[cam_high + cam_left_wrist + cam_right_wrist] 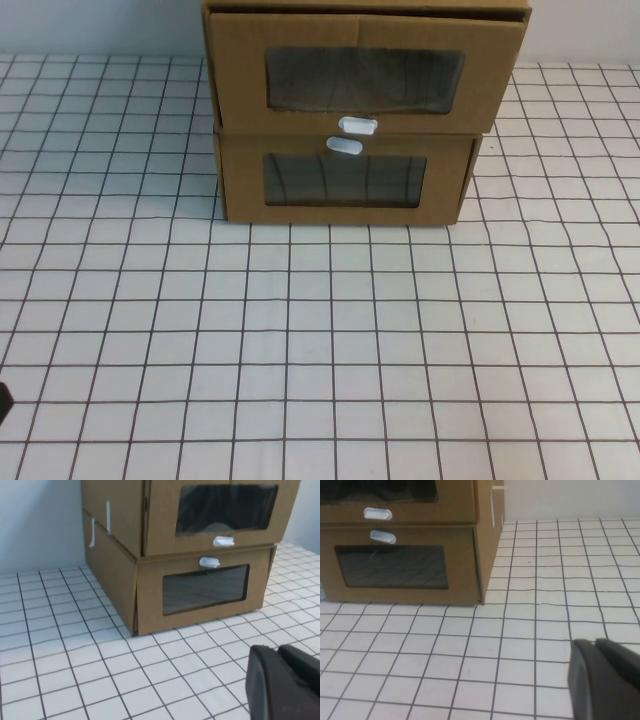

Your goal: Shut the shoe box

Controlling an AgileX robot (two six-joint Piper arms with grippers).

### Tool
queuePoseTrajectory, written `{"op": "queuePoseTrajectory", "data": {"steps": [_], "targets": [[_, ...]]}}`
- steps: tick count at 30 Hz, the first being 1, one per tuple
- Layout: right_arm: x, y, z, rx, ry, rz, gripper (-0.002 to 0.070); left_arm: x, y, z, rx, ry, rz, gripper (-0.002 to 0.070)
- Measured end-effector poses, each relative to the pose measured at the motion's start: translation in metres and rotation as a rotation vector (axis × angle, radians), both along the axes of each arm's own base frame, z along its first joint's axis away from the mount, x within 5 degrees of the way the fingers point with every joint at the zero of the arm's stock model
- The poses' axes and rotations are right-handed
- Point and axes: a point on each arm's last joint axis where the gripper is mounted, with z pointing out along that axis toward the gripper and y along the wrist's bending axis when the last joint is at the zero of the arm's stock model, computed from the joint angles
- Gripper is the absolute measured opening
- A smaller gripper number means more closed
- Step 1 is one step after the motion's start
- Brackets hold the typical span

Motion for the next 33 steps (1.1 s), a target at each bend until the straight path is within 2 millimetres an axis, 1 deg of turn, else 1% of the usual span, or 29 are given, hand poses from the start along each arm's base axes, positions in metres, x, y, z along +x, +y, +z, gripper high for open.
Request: {"op": "queuePoseTrajectory", "data": {"steps": [6, 15, 17, 19, 22, 23, 25, 27, 30, 33], "targets": [[0.0, 0.0, 0.0, 0.0, -0.002, 0.0, -0.0015, 0.002, 0.0, -0.008, 0.009, 0.022, 0.002, -0.0002], [0.0, 0.0, 0.0, -0.001, -0.002, 0.0, -0.0015, 0.002, 0.0, -0.011, 0.021, 0.03, 0.002, -0.0002], [0.0, 0.0, 0.0, -0.001, -0.002, 0.0, -0.0015, 0.006, 0.003, -0.012, 0.056, -0.017, 0.045, -0.0002], [0.0, 0.0, 0.0, -0.001, -0.002, 0.0, -0.0015, 0.008, 0.008, -0.014, 0.095, -0.111, 0.108, -0.0002], [0.0, 0.0, 0.0, -0.001, -0.002, 0.0, -0.0015, 0.01, 0.014, -0.027, 0.07, -0.234, 0.195, -0.0002], [0.0, 0.0, 0.0, -0.001, -0.002, 0.0, -0.0015, 0.012, 0.015, -0.036, 0.058, -0.24, 0.217, -0.0002], [0.0, 0.0, 0.0, -0.001, -0.002, 0.0, -0.0015, 0.015, 0.016, -0.055, 0.06, -0.186, 0.242, -0.0002], [0.0, 0.0, 0.0, -0.001, -0.005, 0.0, -0.0015, 0.015, 0.017, -0.069, 0.1, -0.08, 0.259, -0.0002], [0.0, 0.0, 0.0, -0.001, -0.005, 0.0, -0.0015, 0.014, 0.019, -0.084, 0.182, 0.058, 0.294, -0.0003], [0.0, 0.0, 0.0, -0.001, -0.005, 0.0, -0.0015, 0.013, 0.021, -0.091, 0.223, 0.115, 0.308, -0.0002]]}}
